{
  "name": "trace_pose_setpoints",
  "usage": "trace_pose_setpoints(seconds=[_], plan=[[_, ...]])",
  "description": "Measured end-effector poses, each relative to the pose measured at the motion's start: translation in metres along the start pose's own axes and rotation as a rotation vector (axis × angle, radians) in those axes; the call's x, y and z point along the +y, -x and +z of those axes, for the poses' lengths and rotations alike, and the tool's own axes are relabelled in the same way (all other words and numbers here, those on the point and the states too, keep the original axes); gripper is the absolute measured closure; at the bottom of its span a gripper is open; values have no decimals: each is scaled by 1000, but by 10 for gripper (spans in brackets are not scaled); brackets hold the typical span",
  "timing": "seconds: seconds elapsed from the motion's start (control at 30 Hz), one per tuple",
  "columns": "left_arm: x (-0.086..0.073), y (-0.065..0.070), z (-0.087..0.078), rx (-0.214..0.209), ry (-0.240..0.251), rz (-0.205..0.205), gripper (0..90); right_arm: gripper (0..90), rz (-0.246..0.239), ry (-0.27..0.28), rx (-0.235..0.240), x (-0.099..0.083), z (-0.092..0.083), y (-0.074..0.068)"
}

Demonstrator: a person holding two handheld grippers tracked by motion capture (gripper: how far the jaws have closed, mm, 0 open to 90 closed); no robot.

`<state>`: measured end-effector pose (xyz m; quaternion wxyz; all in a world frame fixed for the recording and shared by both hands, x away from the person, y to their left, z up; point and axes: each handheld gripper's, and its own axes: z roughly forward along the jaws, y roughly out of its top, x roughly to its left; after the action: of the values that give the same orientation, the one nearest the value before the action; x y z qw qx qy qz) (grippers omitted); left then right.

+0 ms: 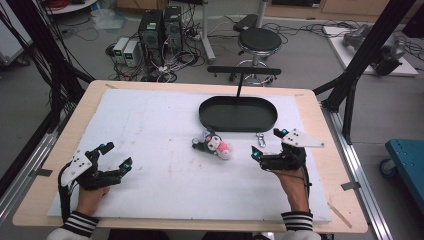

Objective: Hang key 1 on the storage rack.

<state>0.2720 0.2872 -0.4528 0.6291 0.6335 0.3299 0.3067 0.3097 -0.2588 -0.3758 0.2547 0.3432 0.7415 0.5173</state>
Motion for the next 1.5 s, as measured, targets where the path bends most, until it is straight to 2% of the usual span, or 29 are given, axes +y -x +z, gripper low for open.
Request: trace_pose_setpoints(seconds=[0.17,0.2,0.23,0.27,0.47,0.5,0.6,0.73,0.87,0.93,1.17,1.4,1.47,1.5], plan=[[0,0,0,0,0,-2,119,15,-24,-83,56,17,15,-1],[0,0,0,0,0,-2,119,15,-24,-83,56,17,15,-1],[0,0,0,0,0,-2,118,15,-31,-112,77,22,19,-1],[0,0,0,0,0,-2,118,15,-31,-112,77,22,19,-1],[0,0,0,-1,0,-2,118,16,-94,-196,116,41,35,-6],[0,0,0,0,0,-2,118,16,-94,-196,116,41,35,-6],[0,0,0,0,0,-2,118,16,-113,-244,135,48,44,-8],[0,0,0,-1,0,-4,118,16,-127,-276,145,50,53,-11],[0,0,0,-1,1,-4,118,16,-165,-338,165,51,66,-16],[0,-1,0,-1,0,-4,118,16,-163,-360,178,52,72,-18],[0,-1,0,-1,-1,-7,118,16,-202,-445,217,54,92,-23],[0,-1,0,-2,-2,-8,118,16,-229,-509,218,50,106,-26],[0,-1,0,-2,-1,-9,118,16,-243,-543,234,49,112,-28],[0,-1,0,-1,-1,-9,118,16,-243,-543,234,49,112,-28]])
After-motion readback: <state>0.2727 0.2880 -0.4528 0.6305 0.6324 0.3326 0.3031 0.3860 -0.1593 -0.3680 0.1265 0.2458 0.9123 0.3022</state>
